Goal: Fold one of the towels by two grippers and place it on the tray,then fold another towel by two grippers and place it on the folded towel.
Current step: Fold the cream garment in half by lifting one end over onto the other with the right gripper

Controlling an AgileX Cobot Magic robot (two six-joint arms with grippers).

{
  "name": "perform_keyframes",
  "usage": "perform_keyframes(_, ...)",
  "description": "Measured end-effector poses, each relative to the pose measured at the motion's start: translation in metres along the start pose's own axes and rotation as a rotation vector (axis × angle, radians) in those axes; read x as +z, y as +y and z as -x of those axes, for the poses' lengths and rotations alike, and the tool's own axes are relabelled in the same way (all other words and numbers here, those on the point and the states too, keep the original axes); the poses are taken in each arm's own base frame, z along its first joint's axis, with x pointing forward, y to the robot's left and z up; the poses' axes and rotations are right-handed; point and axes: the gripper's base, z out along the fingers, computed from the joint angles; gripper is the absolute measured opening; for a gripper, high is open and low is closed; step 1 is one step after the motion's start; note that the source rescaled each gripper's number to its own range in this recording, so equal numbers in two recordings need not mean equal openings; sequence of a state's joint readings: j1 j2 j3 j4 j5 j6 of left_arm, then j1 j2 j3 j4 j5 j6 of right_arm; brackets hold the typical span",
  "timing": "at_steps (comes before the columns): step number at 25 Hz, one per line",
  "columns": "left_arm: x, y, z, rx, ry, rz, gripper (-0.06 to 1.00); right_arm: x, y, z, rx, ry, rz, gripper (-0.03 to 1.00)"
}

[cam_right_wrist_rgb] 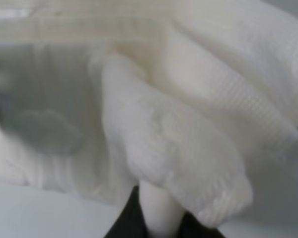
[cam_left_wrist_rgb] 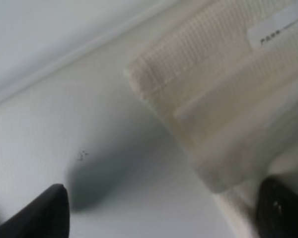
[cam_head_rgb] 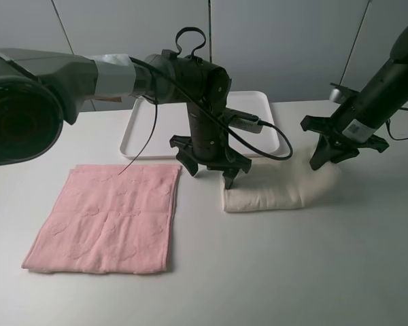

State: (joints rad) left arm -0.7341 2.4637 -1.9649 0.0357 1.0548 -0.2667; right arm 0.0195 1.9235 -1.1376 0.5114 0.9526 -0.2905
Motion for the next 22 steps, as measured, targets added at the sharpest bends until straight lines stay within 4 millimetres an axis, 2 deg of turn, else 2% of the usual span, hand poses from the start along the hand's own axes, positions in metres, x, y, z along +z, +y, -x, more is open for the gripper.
perform_keyframes(9,0.0,0.0,0.0,0.0,0.0,0.0,0.97,0.001,0.021,0.0,0.055,-0.019,0.239,0.06)
perform_keyframes(16,0.0,0.0,0.0,0.004,0.002,0.0,0.97,0.028,0.031,-0.016,0.085,-0.062,0.312,0.06)
perform_keyframes(22,0.0,0.0,-0.001,0.009,0.009,0.004,0.97,0.039,0.03,-0.026,0.116,-0.136,0.395,0.06)
